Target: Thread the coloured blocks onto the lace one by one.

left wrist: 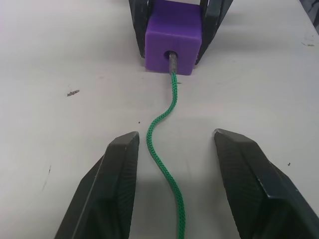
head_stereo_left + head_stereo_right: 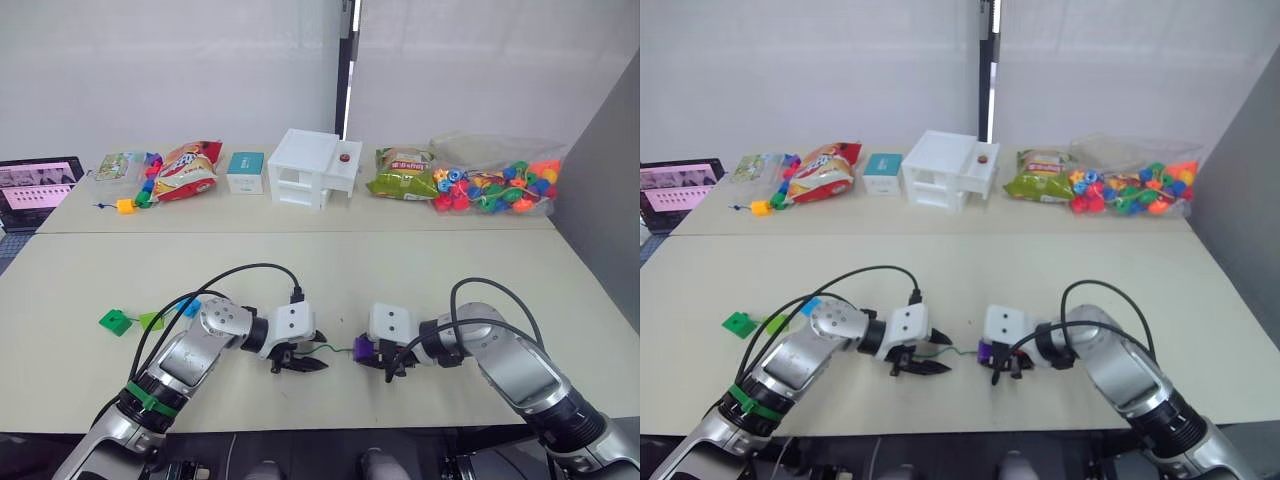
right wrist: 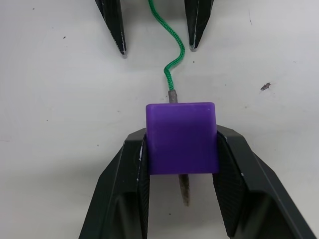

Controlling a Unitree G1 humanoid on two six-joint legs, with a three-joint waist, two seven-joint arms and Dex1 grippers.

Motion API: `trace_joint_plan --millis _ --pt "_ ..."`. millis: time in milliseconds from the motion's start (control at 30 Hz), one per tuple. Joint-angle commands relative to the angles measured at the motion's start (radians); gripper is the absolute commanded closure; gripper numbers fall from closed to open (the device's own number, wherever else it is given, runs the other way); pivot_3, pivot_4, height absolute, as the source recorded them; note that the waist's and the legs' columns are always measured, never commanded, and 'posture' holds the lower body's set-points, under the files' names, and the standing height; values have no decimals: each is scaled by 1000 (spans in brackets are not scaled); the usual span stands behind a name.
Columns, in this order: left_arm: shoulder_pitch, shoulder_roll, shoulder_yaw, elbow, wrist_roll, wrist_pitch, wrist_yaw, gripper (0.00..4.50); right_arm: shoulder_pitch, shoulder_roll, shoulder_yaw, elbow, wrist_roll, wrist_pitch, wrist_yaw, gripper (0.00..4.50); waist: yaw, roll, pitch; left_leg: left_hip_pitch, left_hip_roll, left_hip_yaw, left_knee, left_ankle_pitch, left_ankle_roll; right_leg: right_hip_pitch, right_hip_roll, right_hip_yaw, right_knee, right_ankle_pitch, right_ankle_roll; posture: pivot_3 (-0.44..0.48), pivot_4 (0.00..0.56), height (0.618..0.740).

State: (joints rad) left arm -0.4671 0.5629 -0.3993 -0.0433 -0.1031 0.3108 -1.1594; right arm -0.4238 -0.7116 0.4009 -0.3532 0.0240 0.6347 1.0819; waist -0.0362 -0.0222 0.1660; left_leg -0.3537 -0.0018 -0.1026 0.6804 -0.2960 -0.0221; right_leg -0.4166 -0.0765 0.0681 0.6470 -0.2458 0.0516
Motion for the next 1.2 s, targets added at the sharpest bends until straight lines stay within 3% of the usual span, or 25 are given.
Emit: trace_joint_plan --millis 33,133,167,667,967,1000,1033,1200 --pt "2 -11 8 -6 -10 -13 0 3391 14 -6 17 -8 6 12 0 3316 0 0 0 0 0 0 0 0 0 0 0 0 0 0 0 0 150 740" --pt "0 -17 6 -4 -7 -13 0 4398 15 -9 16 -10 7 14 -1 3316 0 0 0 0 0 0 0 0 0 0 0 0 0 0 0 0 150 740" --pt "-2 -19 5 -4 -7 -11 0 4455 15 -9 15 -11 8 15 0 3316 0 0 0 0 0 0 0 0 0 0 0 0 0 0 0 0 150 740" --pt "-71 -136 -37 15 21 25 46 4455 11 0 25 -7 2 20 -9 3316 0 0 0 0 0 0 0 0 0 0 0 0 0 0 0 0 150 740" --pt "-60 -107 -29 -16 14 62 31 4455 6 9 26 0 -1 29 -25 3316 -3 0 0 0 0 0 0 0 0 0 0 0 0 0 0 0 150 740" --pt "-60 -104 -20 -20 6 70 31 3909 7 13 20 0 -2 29 -34 2816 -3 0 0 0 0 0 0 0 0 0 0 0 0 0 0 0 150 740" --pt "-61 -101 -11 -26 -6 83 28 3658 8 18 12 0 -2 29 -45 2252 -4 0 0 0 0 0 0 0 0 0 0 0 0 0 0 0 150 740" --pt "-73 -47 -5 -71 -27 107 -18 1992 25 2 -51 -59 47 66 -46 568 -4 0 0 -1 0 0 0 0 0 -2 0 0 1 0 0 0 150 740"
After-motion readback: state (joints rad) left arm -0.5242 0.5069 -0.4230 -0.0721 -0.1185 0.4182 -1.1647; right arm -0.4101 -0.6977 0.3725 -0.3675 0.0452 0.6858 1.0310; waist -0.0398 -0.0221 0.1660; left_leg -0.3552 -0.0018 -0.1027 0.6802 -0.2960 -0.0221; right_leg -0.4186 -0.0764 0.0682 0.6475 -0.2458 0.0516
